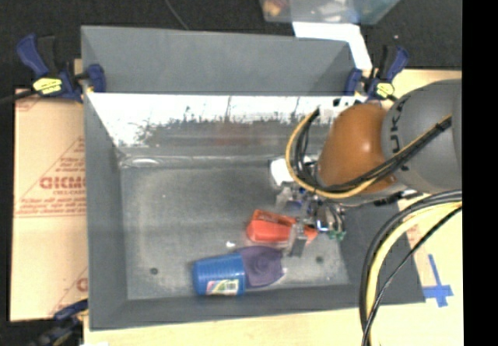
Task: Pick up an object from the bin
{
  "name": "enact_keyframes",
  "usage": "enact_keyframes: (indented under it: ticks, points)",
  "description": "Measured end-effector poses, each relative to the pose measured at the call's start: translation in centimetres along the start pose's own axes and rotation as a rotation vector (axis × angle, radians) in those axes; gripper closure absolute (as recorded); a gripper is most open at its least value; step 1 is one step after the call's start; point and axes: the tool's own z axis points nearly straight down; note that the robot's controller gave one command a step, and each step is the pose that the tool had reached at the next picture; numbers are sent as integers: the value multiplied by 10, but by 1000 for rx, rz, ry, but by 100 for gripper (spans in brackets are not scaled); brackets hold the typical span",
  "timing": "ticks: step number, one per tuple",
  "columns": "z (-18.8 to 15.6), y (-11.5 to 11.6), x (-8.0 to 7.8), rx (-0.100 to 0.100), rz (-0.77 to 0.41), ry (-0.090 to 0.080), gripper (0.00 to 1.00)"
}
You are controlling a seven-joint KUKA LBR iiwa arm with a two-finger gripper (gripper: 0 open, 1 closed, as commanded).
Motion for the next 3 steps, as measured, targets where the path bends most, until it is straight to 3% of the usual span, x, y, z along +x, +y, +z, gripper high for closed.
enact_keyframes:
  ticks: [1,2,3]
  points:
    - [2,7,15,2,-69,-3,0]
    - [0,2,2,0,-17,-8,100]
    - [0,2,2,0,-18,-8,100]
